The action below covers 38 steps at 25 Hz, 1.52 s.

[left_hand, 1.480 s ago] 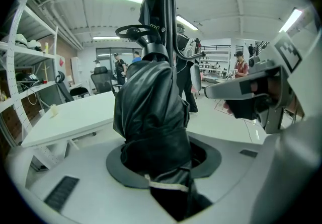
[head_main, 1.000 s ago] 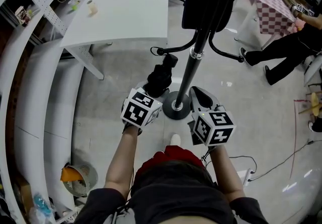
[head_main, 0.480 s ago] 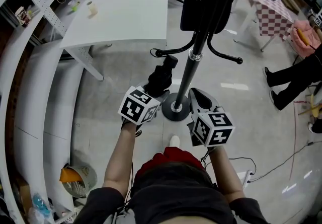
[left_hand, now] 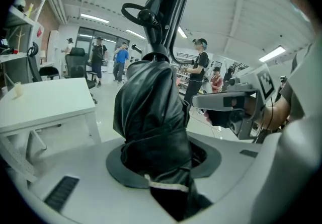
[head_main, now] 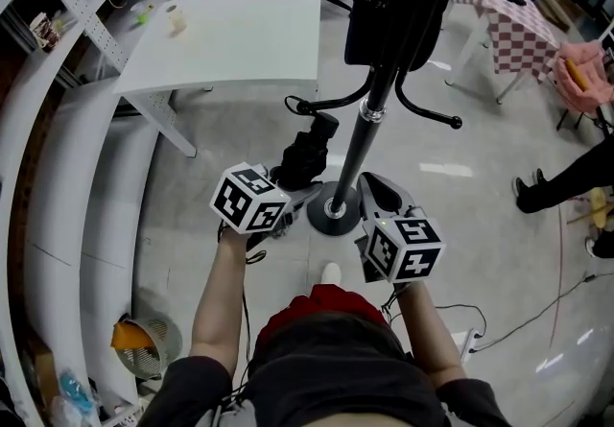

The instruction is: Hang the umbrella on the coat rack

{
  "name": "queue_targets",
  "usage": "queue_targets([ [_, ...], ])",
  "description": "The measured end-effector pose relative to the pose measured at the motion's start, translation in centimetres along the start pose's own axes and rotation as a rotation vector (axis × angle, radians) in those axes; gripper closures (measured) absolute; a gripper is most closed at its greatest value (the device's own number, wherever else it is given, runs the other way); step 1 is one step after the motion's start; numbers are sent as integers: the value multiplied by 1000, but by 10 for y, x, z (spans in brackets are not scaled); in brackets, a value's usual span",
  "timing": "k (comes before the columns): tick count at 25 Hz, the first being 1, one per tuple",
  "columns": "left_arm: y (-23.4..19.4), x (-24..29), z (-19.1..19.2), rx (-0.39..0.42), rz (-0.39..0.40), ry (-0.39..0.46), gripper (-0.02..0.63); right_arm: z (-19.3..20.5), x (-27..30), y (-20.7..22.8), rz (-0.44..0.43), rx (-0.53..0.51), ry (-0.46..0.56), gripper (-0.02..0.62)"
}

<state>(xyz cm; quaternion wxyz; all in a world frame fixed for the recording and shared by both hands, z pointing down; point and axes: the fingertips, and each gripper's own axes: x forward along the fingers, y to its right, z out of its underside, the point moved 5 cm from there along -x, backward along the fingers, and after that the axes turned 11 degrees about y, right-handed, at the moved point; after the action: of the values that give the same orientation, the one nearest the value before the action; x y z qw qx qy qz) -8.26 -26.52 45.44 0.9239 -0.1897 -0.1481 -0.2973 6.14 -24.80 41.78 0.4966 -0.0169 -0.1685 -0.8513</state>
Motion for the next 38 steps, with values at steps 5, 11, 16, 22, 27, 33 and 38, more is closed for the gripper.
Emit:
queue_targets([
  [5,2,0,1,-21,107,-26,445,1,0,-2,1,2,-1,577],
  [11,2,3,-3,-5,116,-37,445,0,-2,-2,11,2,1,578],
  [16,8,10,2,40,92,-77,445,-1,-4,-2,21,2,5,577],
  [22,12,19,15,70,66,-94,445,3,-9,-3,35,1,5,577],
  [27,14,24,23,55,43,-66,445,6,-13,-2,54,2,1,577],
  [33,11,30,32,61,-32,-43,445,8,-14,-1,68,1,-4,577],
  [38,6,33,41,21,-82,-22,445,12,-12,-2,75,2,-15,577],
])
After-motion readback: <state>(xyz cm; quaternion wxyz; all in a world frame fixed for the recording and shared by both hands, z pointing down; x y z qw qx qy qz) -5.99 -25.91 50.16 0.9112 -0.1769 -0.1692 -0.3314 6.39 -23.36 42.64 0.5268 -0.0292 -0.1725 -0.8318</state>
